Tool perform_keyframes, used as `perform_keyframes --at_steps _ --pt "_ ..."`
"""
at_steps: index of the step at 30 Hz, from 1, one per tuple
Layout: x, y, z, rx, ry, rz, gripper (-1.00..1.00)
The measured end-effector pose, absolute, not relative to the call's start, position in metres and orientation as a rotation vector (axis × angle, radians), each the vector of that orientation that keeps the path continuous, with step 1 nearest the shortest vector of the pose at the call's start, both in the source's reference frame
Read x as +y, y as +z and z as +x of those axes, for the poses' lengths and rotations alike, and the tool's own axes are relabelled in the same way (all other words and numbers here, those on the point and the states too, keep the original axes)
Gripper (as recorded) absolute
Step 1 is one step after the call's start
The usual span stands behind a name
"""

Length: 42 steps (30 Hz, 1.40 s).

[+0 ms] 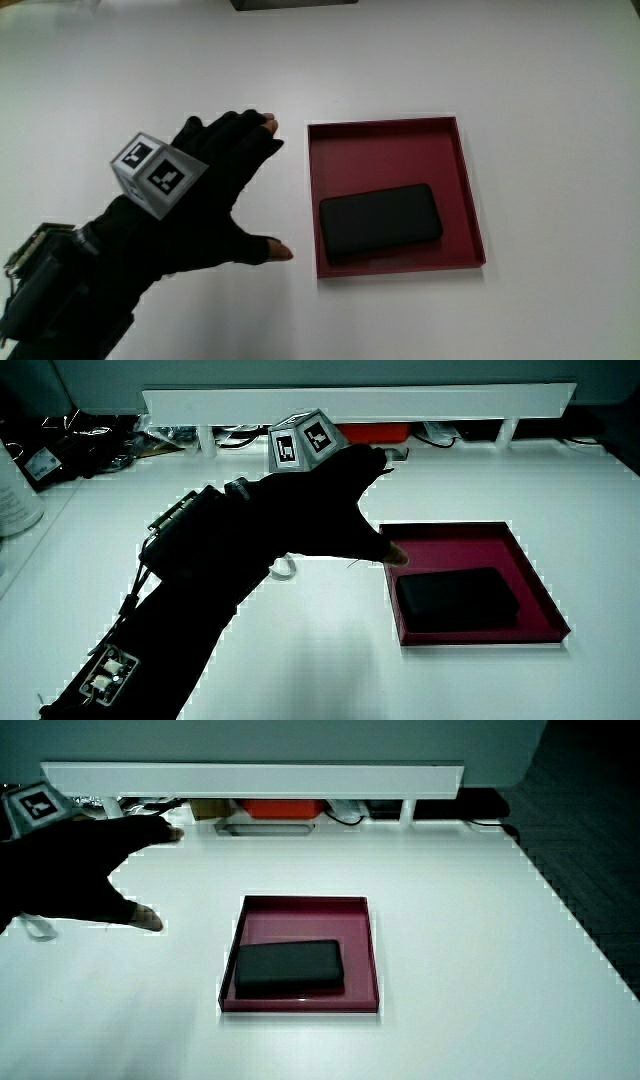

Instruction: Pick battery from plate

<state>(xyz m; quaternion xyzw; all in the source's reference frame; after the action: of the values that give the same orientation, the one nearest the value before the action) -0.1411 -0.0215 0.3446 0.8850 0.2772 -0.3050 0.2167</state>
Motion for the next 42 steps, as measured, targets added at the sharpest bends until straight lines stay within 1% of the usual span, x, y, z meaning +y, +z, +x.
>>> perform_keyframes --at_steps 1,2,3,4,5,6,7,8,9,10,11,12,15,16,17,19,21,22,24,36,42 --pt "-0.023 0.353 -0.14 0.771 -0.95 2.417 0.0" --pt "-0.024 0.356 -0.136 0.84 -1.015 2.421 0.0" --pt "-0.025 0.355 -0.13 0.895 -0.984 2.453 0.0" --pt "-0.026 0.365 -0.127 0.894 -1.115 2.414 0.0" --pt "-0.026 0.369 -0.122 0.852 -1.078 2.394 0.0" --pt "-0.027 0.38 -0.119 0.858 -1.17 2.368 0.0" --pt "-0.028 0.381 -0.115 0.717 -1.06 2.335 0.0" --pt "-0.031 0.387 -0.109 0.885 -1.208 2.375 0.0" --pt "-0.03 0.397 -0.107 0.63 -1.121 2.283 0.0" --pt "-0.033 0.39 -0.099 0.832 -1.015 2.43 0.0" --pt "-0.035 0.397 -0.092 0.953 -1.106 2.426 0.0" --pt "-0.034 0.409 -0.087 0.825 -1.02 2.391 0.0" --pt "-0.035 0.422 -0.065 0.84 -0.934 2.409 0.0" --pt "-0.034 0.423 -0.058 0.779 -0.836 2.409 0.0" --pt "-0.034 0.429 -0.053 0.72 -0.826 2.407 0.0" --pt "-0.032 0.427 -0.043 0.653 -0.739 2.388 0.0" --pt "-0.031 0.443 -0.037 0.649 -0.753 2.369 0.0" --pt "-0.031 0.449 -0.033 0.61 -0.747 2.347 0.0" --pt "-0.029 0.457 -0.026 0.606 -0.697 2.356 0.0" --pt "-0.016 0.518 -0.001 0.525 -0.523 2.28 0.0" --pt "-0.012 0.528 0.004 0.52 -0.492 2.259 0.0"
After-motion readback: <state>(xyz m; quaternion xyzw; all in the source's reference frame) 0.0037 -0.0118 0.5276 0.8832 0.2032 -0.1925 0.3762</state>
